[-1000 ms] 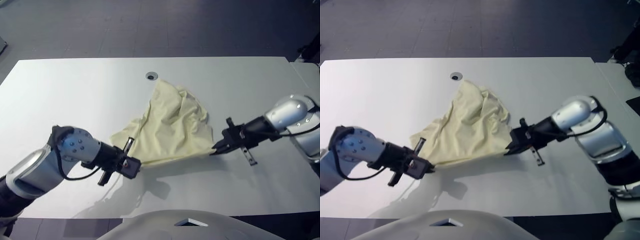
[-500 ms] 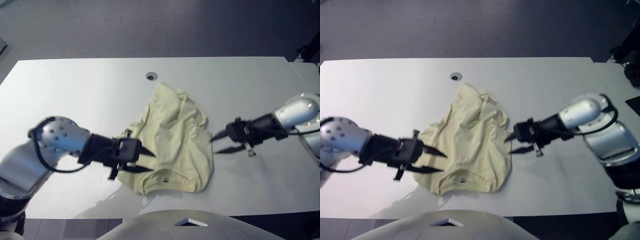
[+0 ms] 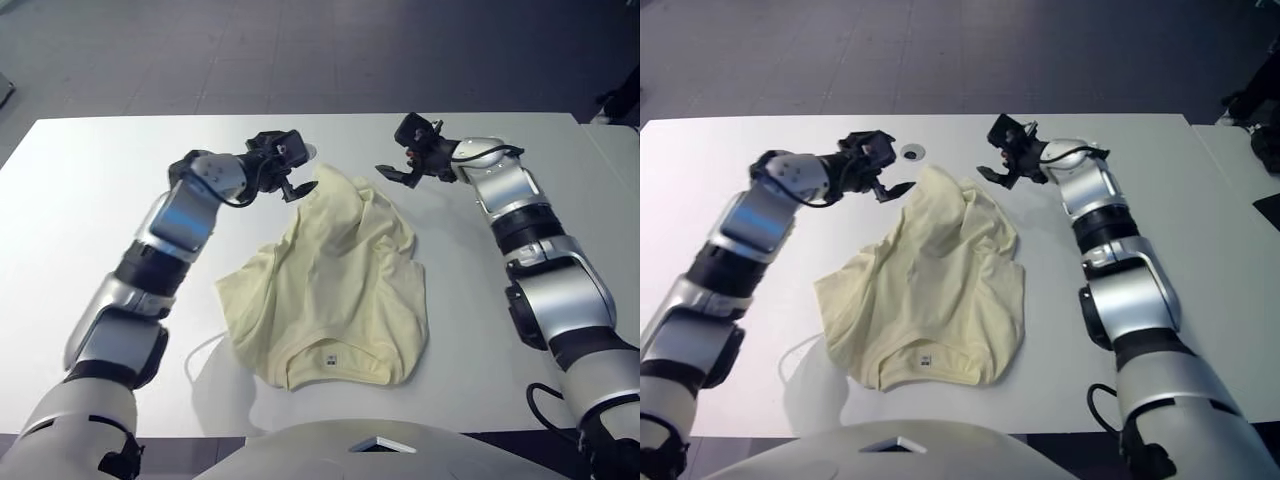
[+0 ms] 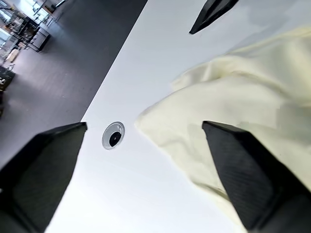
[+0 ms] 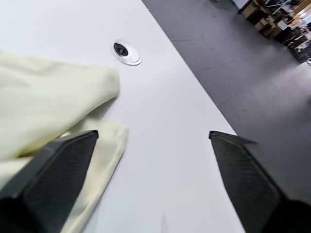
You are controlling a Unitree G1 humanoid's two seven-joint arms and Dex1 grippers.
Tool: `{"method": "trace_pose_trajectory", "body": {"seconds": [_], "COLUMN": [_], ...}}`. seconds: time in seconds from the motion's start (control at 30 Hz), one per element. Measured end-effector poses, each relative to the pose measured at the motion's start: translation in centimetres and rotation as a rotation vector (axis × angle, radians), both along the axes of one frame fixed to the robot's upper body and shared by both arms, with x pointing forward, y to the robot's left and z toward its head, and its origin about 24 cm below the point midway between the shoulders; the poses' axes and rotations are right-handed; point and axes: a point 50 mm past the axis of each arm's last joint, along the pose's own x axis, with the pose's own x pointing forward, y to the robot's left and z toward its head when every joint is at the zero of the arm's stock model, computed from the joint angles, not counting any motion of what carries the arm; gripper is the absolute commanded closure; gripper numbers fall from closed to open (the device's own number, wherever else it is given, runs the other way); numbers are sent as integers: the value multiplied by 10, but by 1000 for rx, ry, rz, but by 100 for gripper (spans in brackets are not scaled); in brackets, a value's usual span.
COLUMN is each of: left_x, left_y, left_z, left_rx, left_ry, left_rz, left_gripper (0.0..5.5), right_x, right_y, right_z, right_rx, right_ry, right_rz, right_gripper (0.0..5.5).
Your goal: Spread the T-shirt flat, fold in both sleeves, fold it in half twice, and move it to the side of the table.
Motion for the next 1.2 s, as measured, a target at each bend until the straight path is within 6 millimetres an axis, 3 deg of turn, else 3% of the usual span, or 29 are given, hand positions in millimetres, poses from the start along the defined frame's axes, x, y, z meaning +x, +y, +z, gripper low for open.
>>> {"method": "trace_pose_trajectory", "body": {"seconds": [0.17, 0.43, 0.67, 0.87, 1.2], "left_x": [28, 27, 25, 25, 21], "left_y": [-9, -7, 1, 23, 43], "left_z": [-25, -56, -63, -65, -71], "left_rx": [66, 156, 197, 208, 169], "left_ry": [-7, 67, 86, 75, 83], "left_rz": [54, 23, 19, 84, 192], "left_gripper": [10, 10, 10, 10, 10], "right_x": [0, 0, 0, 0, 0], "right_y": [3, 8, 2, -20, -36], "right_z": [-27, -40, -46, -44, -44], "right_rx": [-53, -130, -266, -344, -404], "right_ry": [60, 78, 77, 58, 33], "right_rz": [-36, -58, -88, -153, -207], "right_gripper": [11, 11, 11, 11, 11]}}
